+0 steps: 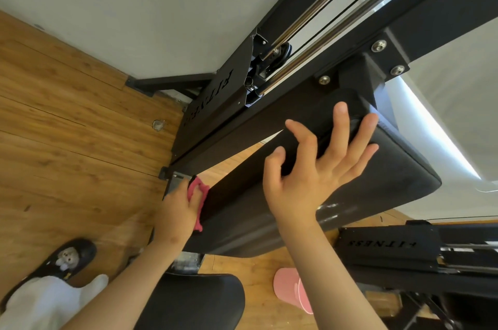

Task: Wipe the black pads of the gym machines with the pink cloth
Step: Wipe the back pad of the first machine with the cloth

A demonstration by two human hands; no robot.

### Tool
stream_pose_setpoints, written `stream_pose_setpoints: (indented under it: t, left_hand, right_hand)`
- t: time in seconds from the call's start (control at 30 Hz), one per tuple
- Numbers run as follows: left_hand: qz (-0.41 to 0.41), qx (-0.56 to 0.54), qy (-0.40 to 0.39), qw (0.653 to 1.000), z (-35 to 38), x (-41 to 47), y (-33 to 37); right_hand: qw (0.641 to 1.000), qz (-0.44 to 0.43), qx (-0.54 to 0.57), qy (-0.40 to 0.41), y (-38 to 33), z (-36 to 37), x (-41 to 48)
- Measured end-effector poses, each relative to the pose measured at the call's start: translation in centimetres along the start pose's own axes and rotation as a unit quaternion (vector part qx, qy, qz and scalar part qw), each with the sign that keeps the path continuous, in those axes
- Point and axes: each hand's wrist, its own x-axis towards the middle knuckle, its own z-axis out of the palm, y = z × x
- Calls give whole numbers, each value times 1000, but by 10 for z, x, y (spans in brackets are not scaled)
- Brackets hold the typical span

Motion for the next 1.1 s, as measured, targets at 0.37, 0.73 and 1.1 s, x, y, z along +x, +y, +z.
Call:
stream_pose_setpoints:
  t: [0.37,0.73,1.1]
  left_hand:
    - [-110,97,-104,984,6,-2,-60]
    - [-34,-77,-41,996,-1,9,3]
    - [-106,43,-64,991,15,-9,-65]
  right_hand:
    - [1000,-4,7,1,3,-1,0]
    - [1000,-1,5,2,2,-1,0]
    - [1000,-5,-4,21,3,1,0]
